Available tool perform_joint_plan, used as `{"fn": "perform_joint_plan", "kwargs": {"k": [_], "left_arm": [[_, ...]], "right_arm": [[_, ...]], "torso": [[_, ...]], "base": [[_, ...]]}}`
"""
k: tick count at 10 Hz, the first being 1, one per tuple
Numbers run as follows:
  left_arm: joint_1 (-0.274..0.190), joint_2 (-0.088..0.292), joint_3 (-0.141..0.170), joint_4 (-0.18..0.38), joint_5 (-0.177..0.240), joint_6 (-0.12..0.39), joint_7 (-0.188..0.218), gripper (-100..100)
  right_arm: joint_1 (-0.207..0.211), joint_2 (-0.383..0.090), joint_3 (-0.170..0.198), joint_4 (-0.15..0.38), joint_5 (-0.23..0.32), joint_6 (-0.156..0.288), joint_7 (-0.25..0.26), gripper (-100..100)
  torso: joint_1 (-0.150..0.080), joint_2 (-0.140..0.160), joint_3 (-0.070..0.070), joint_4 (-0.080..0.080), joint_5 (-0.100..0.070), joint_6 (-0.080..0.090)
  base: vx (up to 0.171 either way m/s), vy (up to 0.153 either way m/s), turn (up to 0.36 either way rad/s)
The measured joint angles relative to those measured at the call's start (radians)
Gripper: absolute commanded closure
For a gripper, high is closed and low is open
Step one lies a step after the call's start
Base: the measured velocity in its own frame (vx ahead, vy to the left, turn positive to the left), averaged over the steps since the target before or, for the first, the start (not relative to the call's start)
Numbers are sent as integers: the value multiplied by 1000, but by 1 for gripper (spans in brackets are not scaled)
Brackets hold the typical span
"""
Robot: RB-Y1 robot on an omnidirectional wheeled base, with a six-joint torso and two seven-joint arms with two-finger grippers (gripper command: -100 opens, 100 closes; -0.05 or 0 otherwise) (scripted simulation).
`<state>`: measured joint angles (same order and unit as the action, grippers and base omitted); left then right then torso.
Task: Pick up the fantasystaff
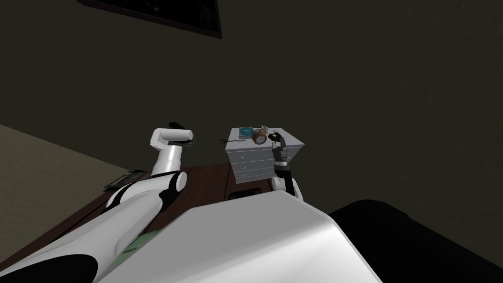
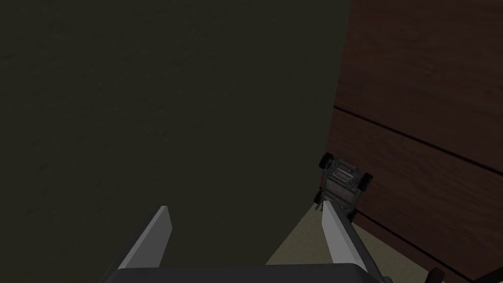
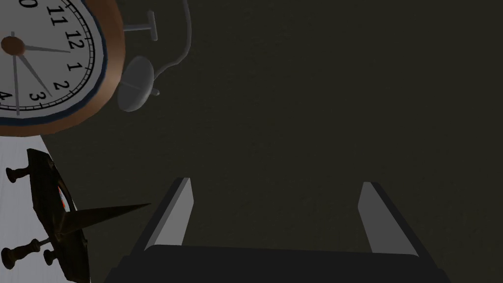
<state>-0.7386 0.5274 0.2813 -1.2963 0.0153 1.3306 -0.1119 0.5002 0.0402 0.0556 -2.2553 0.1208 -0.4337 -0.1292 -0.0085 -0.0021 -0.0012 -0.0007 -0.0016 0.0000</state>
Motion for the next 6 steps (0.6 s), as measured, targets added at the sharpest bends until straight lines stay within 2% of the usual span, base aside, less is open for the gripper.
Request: {"fn": "perform_joint_plan", "kwargs": {"k": [1,4,6], "left_arm": [[-29,2,12,26,0,29,-6,-100],[-76,4,31,67,-2,102,-16,-100],[-115,5,48,103,-2,157,-25,-100]], "right_arm": [[0,0,0,0,0,0,0,0],[0,0,0,0,0,0,0,0],[0,0,0,0,0,0,0,0]], "torso": [[-1,-1,0,0,0,0],[1,1,1,0,0,0],[-1,0,0,0,0,0]], "base": [[43,-113,-46],[23,-77,-53],[51,-125,-69]]}}
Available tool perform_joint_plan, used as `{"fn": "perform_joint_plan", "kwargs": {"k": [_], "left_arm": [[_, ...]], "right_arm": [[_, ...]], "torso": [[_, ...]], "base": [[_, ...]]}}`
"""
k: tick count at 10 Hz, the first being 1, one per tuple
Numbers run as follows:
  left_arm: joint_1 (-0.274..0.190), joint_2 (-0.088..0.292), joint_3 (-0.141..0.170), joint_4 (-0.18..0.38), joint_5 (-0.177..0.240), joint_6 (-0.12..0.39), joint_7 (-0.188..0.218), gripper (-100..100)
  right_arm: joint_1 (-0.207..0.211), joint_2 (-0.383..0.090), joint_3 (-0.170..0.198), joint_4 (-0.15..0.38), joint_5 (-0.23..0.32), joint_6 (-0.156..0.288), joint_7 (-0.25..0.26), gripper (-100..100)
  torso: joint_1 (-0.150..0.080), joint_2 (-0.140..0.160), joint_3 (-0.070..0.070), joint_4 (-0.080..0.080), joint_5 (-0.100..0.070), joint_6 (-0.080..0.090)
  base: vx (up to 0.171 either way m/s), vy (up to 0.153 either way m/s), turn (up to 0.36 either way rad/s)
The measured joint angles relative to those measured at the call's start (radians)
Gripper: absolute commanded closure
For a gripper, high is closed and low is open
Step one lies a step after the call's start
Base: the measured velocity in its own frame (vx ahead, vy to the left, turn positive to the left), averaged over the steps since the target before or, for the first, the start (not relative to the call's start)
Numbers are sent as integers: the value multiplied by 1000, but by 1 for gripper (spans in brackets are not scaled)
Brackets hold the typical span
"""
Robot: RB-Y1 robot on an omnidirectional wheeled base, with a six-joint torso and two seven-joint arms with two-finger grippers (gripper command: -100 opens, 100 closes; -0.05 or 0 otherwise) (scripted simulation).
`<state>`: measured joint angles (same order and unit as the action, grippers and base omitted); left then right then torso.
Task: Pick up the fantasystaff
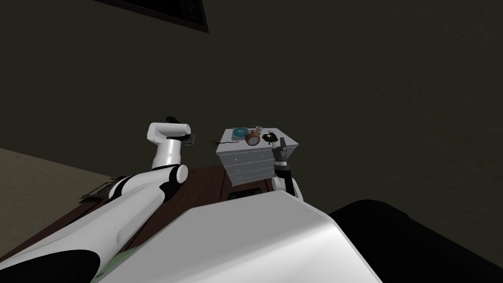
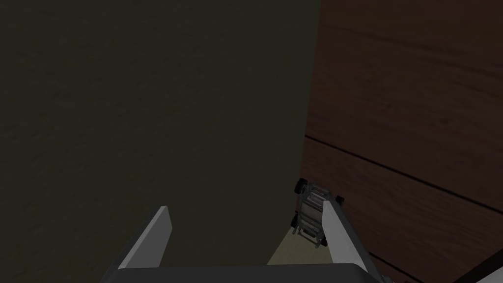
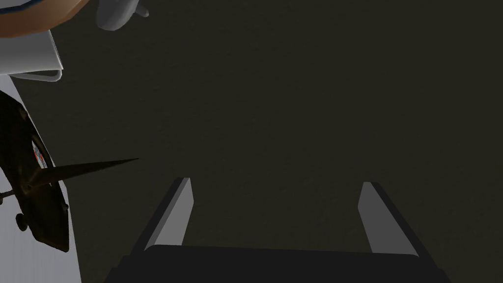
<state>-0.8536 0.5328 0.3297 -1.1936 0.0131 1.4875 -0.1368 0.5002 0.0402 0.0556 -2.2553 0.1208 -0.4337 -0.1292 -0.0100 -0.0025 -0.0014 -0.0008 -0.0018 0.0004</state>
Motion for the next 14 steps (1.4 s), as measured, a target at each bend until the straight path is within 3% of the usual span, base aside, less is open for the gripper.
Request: {"fn": "perform_joint_plan", "kwargs": {"k": [8,14], "left_arm": [[-129,-1,64,125,0,228,-32,-100],[-189,-8,97,194,1,382,-48,-100]], "right_arm": [[0,0,0,0,0,0,0,0],[0,0,0,0,0,0,0,0]], "torso": [[2,0,0,0,0,0],[4,1,0,0,1,-1]], "base": [[44,-109,-65],[40,-72,-48]]}}
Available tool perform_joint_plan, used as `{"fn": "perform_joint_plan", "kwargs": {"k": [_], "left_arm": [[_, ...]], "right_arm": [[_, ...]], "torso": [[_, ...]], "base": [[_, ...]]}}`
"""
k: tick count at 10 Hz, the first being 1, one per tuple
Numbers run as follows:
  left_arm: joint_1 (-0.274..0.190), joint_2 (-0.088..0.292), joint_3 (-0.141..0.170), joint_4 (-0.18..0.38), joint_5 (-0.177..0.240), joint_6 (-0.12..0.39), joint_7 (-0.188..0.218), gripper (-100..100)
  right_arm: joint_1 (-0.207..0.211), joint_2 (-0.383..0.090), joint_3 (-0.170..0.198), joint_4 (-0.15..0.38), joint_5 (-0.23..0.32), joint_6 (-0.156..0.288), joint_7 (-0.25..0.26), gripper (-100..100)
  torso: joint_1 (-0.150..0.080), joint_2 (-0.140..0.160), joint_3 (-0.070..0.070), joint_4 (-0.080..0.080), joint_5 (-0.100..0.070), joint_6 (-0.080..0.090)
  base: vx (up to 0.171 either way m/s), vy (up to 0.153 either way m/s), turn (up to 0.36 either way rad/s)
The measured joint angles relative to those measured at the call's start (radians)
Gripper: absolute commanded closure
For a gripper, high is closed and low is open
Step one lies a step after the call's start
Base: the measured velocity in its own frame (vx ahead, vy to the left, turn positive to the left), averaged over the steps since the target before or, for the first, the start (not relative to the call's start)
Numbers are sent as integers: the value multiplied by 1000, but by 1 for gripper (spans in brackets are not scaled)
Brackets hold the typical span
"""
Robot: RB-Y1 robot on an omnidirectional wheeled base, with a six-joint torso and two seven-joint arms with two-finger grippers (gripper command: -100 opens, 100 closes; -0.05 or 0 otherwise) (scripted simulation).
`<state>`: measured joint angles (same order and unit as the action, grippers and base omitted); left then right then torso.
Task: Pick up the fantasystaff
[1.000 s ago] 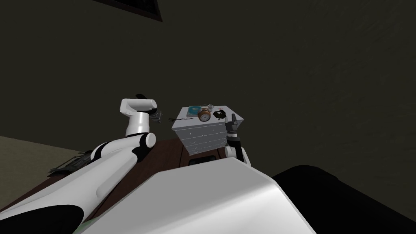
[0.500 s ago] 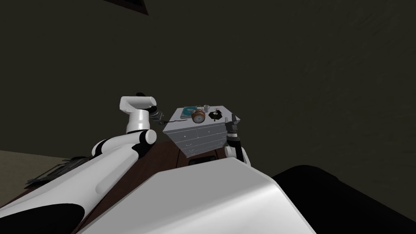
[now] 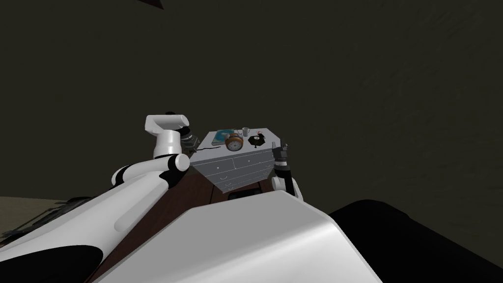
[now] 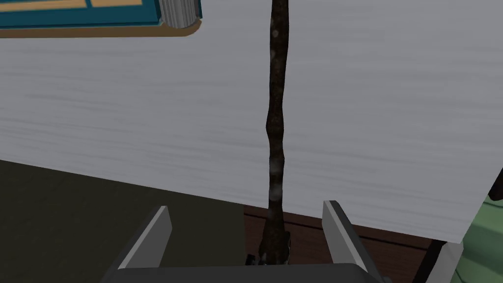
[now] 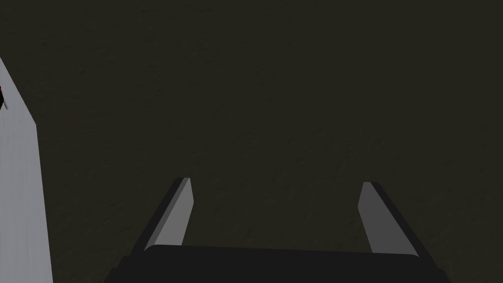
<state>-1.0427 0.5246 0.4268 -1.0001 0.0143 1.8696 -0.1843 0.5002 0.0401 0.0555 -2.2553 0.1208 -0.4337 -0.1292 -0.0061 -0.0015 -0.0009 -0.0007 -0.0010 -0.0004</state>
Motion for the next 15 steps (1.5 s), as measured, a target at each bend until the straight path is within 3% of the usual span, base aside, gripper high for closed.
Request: {"fn": "perform_joint_plan", "kwargs": {"k": [4,6,7,8,15], "left_arm": [[-23,-2,13,34,1,82,-6,-100],[-25,-6,17,25,1,121,-7,-100],[-24,-6,17,24,1,126,-7,0],[-24,-6,17,24,1,125,-7,-100],[-58,11,-1,182,13,9,-12,-100]], "right_arm": [[0,0,0,0,0,0,0,0],[0,0,0,0,0,0,0,0],[0,0,0,0,0,0,0,0],[0,0,0,0,0,0,0,0],[0,0,0,0,0,0,0,0]], "torso": [[3,2,1,0,1,0],[4,3,2,1,1,-1],[5,3,2,1,1,-1],[6,3,2,1,1,-1],[6,4,2,1,1,-1]], "base": [[19,-42,-26],[7,-15,-8],[0,0,0],[-4,-7,18],[-7,-10,13]]}}
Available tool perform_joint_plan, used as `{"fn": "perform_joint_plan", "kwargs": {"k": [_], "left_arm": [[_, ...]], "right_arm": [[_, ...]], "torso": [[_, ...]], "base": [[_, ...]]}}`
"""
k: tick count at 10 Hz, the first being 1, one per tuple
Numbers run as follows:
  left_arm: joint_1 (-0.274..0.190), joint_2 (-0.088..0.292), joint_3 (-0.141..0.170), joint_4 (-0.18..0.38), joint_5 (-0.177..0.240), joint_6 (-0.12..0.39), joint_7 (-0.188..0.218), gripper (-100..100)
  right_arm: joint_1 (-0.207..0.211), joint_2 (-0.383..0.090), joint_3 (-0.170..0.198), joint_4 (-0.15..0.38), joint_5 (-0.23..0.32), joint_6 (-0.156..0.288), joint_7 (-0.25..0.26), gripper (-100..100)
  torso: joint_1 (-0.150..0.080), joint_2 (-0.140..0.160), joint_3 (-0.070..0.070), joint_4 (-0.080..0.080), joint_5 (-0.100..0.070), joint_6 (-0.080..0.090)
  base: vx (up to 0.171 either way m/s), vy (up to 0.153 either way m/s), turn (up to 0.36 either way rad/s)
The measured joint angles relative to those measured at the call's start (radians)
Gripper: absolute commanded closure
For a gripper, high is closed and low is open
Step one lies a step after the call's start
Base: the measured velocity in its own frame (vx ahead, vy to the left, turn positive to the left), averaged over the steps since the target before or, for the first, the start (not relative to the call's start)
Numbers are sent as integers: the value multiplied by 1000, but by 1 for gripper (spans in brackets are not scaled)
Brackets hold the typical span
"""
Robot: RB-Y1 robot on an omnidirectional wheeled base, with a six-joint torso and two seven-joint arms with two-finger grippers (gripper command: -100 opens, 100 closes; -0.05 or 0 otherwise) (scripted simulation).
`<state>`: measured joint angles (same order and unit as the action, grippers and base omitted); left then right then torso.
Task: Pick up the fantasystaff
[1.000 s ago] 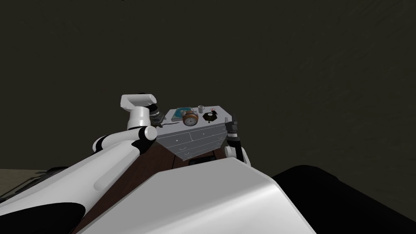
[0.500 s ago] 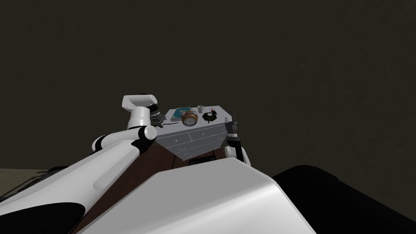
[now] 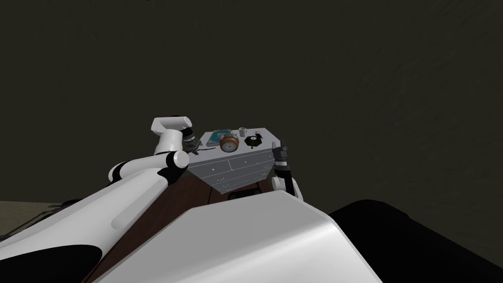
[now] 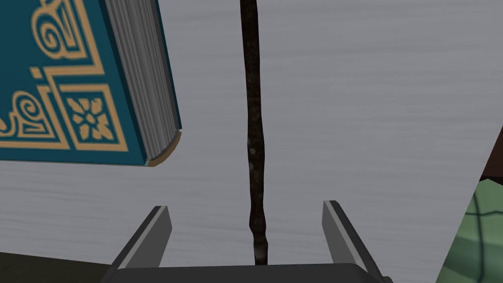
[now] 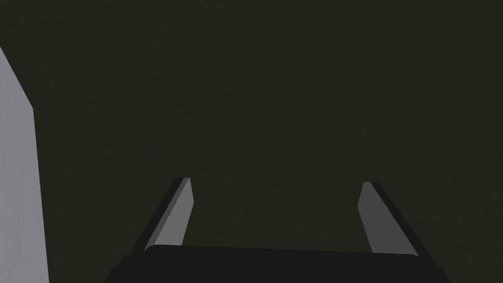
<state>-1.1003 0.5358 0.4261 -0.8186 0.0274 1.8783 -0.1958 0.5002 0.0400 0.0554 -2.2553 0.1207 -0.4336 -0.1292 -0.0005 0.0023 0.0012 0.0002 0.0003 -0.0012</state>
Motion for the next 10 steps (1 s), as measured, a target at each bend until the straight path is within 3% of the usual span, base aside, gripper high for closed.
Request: {"fn": "perform_joint_plan", "kwargs": {"k": [2,3,7,8,9,10], "left_arm": [[-9,5,-5,37,3,-31,-1,-100],[-9,5,-5,38,3,-34,-1,100],[-9,5,-5,38,3,-33,0,100],[-9,5,-5,38,3,-33,0,0],[-9,5,-5,38,3,-33,0,100],[-4,3,-3,24,2,-24,-1,100]], "right_arm": [[0,0,0,0,0,0,0,0],[0,0,0,0,0,0,0,0],[0,0,0,0,0,0,0,0],[0,0,0,0,0,0,0,0],[0,0,0,0,0,0,0,0],[0,0,0,0,0,0,0,0]], "torso": [[1,-1,-2,-2,2,0],[1,-2,-2,-2,2,0],[2,-3,-3,-3,2,1],[2,-3,-3,-3,2,1],[2,-3,-3,-3,2,1],[2,-3,-3,-3,2,1]], "base": [[-2,-4,5],[0,0,0],[-1,0,3],[0,0,0],[4,5,-19],[7,12,-21]]}}
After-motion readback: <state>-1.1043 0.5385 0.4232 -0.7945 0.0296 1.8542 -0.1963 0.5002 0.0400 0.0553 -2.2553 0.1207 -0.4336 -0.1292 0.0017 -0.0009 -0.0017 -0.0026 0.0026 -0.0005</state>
